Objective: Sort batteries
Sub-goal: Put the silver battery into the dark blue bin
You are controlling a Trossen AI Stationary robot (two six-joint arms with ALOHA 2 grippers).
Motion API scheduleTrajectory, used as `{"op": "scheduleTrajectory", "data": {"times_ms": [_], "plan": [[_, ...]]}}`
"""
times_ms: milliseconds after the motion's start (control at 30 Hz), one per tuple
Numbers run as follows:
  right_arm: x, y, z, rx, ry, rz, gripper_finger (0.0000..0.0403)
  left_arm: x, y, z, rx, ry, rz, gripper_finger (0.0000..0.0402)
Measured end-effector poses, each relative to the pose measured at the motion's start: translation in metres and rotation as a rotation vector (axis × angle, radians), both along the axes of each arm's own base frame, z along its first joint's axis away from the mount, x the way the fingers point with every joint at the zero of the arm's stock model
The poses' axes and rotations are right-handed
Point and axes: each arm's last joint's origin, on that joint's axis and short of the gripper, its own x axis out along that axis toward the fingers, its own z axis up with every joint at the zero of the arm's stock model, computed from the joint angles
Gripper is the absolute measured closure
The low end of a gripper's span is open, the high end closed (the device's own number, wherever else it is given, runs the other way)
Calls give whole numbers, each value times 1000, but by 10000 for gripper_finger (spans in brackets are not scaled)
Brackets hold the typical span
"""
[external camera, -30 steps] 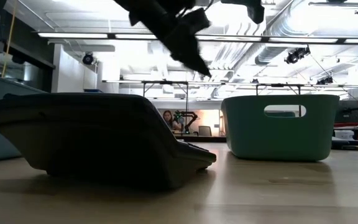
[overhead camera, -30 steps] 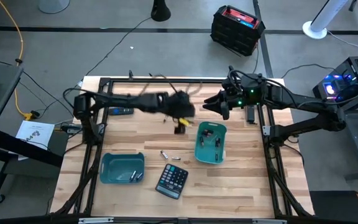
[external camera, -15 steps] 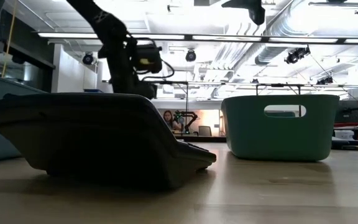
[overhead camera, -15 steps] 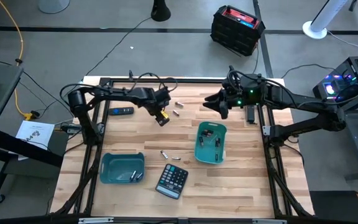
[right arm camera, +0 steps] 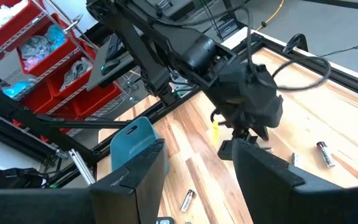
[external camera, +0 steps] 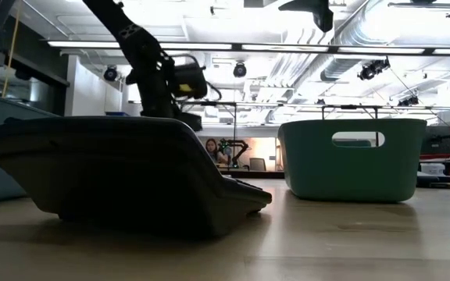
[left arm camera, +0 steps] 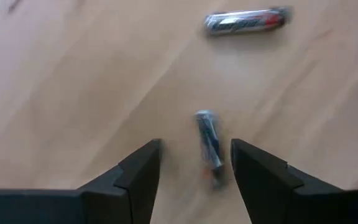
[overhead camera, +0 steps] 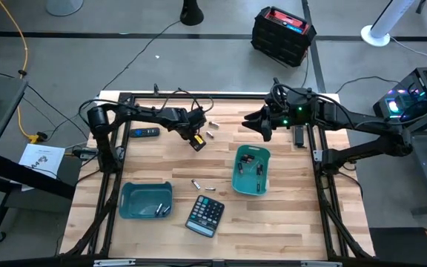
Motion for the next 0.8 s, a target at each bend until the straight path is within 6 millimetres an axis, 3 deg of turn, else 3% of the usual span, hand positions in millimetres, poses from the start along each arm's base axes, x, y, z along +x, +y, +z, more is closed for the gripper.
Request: {"op": "scheduleTrajectory", "data": {"times_ms": [200, 333, 467, 633, 800], "plan": [[0, -2, 0, 1, 0, -12, 222, 2, -4, -18, -20, 82, -34, 225], [-1, -2, 0, -1, 4, -12, 222, -1, -9, -6, 31, 97, -95, 293], [-1, -3, -1, -20, 12, -6, 222, -13, -16, 20, 46, 94, -192, 388], [-2, -6, -2, -22, 20, -16, 222, -29, -17, 69, 226, 31, -243, 365], [-3, -11, -3, -20, 30, -40, 222, -54, -26, 116, 287, -81, -212, 358]]}}
